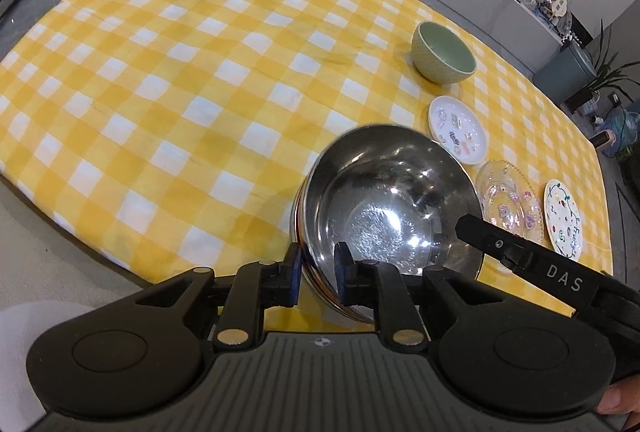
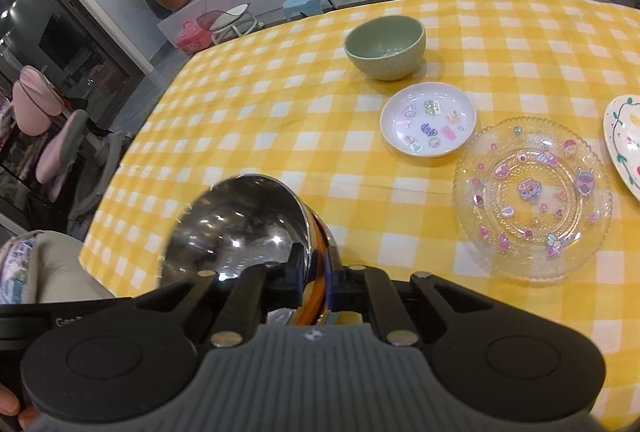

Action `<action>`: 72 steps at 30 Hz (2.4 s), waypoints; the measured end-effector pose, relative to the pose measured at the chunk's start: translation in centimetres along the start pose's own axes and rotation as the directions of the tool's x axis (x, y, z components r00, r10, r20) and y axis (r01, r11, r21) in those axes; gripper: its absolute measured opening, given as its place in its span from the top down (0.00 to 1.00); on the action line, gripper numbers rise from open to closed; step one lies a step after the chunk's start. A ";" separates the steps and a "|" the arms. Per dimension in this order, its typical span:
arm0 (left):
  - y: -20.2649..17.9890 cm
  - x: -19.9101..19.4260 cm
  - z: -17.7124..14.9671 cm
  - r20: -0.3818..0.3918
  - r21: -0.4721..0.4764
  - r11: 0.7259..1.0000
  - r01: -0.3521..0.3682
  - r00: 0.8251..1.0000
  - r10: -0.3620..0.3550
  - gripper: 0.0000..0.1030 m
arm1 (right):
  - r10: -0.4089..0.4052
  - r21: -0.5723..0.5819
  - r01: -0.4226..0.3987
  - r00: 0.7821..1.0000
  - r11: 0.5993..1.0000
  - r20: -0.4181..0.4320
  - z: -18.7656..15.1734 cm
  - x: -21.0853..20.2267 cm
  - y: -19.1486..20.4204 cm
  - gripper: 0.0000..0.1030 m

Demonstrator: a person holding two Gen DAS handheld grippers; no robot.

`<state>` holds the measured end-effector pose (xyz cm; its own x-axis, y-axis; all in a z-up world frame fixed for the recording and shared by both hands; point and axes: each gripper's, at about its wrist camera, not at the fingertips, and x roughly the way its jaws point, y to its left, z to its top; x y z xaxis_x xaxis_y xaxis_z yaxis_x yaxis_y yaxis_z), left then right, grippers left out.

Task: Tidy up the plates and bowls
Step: 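Lower the orange bowl into the blue bowl and open both grippers, then move both grippers to the pale green bowl's rim and close on it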

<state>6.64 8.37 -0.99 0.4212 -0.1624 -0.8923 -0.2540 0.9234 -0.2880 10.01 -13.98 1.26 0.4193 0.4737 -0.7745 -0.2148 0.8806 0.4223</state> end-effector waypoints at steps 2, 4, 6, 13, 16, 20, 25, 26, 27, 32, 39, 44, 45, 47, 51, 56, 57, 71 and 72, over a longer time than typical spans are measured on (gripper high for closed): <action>0.2 0.0 0.1 -0.001 -0.009 1.000 0.012 1.000 -0.012 0.82 | -0.002 -0.006 0.003 1.000 1.000 0.003 0.0 0.0 0.0 0.92; 0.4 0.0 0.1 -0.002 -0.011 1.000 0.020 1.000 -0.020 0.82 | -0.005 -0.008 0.005 1.000 1.000 0.001 0.0 0.0 0.0 0.92; 0.6 0.0 0.1 -0.006 -0.013 1.000 0.022 1.000 -0.023 0.82 | -0.006 -0.011 0.006 1.000 1.000 -0.003 0.0 0.1 0.0 0.92; 0.8 -0.9 0.5 0.034 -0.022 1.000 0.016 0.999 -0.016 0.82 | 0.001 -0.030 -0.001 1.000 1.000 0.003 0.0 -0.3 0.0 0.88; 0.6 -1.7 0.6 0.070 -0.018 1.000 0.011 0.998 -0.010 0.79 | 0.006 -0.034 -0.006 1.000 0.999 0.022 0.2 -0.9 -0.1 0.79; -0.8 -2.7 0.5 0.143 0.053 0.998 -0.038 0.989 0.030 0.75 | 0.014 -0.030 -0.012 0.998 0.999 0.062 0.5 -1.9 -0.4 0.74; -2.8 -3.1 0.9 0.170 0.115 0.993 -0.005 0.985 -0.015 0.70 | -0.008 -0.020 0.011 0.993 1.000 0.120 0.9 -2.8 -1.2 0.64; -3.4 -3.1 1.1 0.174 0.131 0.991 -0.007 0.985 -0.016 0.70 | -0.019 -0.017 0.021 0.991 1.000 0.130 1.0 -2.9 -1.4 0.64; -3.9 -3.1 1.2 0.179 0.149 0.989 -0.010 0.984 -0.017 0.70 | -0.031 -0.014 0.034 0.990 0.999 0.139 1.1 -2.9 -1.6 0.63; -6.3 -2.6 2.0 0.200 0.228 0.973 -0.020 0.979 -0.027 0.68 | -0.066 0.027 0.062 0.983 0.998 0.170 2.2 -2.8 -3.3 0.57; -8.9 -1.1 4.4 0.193 0.274 0.962 -0.008 0.980 -0.047 0.64 | -0.114 0.036 0.108 0.962 0.993 0.248 4.3 -2.2 -4.7 0.52; -10.2 -0.3 6.3 0.192 0.300 0.954 0.000 0.980 -0.060 0.59 | -0.107 0.064 0.091 0.942 0.994 0.317 6.3 -1.5 -5.5 0.50; -10.5 -0.1 6.8 0.190 0.303 0.953 0.004 0.980 -0.064 0.57 | -0.097 0.071 0.078 0.939 0.994 0.329 6.7 -1.4 -5.7 0.49; -10.8 0.4 7.7 0.179 0.300 0.954 0.020 0.981 -0.077 0.56 | -0.085 0.082 0.060 0.934 0.995 0.346 7.3 -1.0 -6.1 0.47; -11.2 1.4 9.7 0.187 0.301 0.953 0.026 0.979 -0.085 0.54 | -0.092 0.090 0.064 0.929 0.994 0.358 8.6 0.1 -6.8 0.45; -11.3 3.0 12.2 0.183 0.287 0.956 0.066 0.975 -0.123 0.54 | -0.110 0.111 0.075 0.931 0.991 0.347 10.6 1.6 -7.9 0.45; -11.2 3.3 12.6 0.178 0.281 0.957 0.077 0.975 -0.131 0.54 | -0.113 0.112 0.078 0.930 0.991 0.349 11.0 1.9 -8.0 0.45; -11.8 7.8 17.6 0.176 0.266 0.958 0.109 0.971 -0.159 0.51 | -0.132 0.167 0.083 0.940 0.983 0.315 14.5 6.4 -10.1 0.45; -11.9 8.2 17.8 0.173 0.270 0.956 0.115 0.971 -0.165 0.51 | -0.135 0.174 0.084 0.940 0.981 0.312 14.7 6.7 -10.4 0.46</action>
<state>28.62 2.27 1.35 0.6014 -0.2504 -0.7587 0.0403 0.9579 -0.2842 27.99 -20.07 -1.40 0.6983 0.3229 -0.6388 -0.0223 0.9019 0.4315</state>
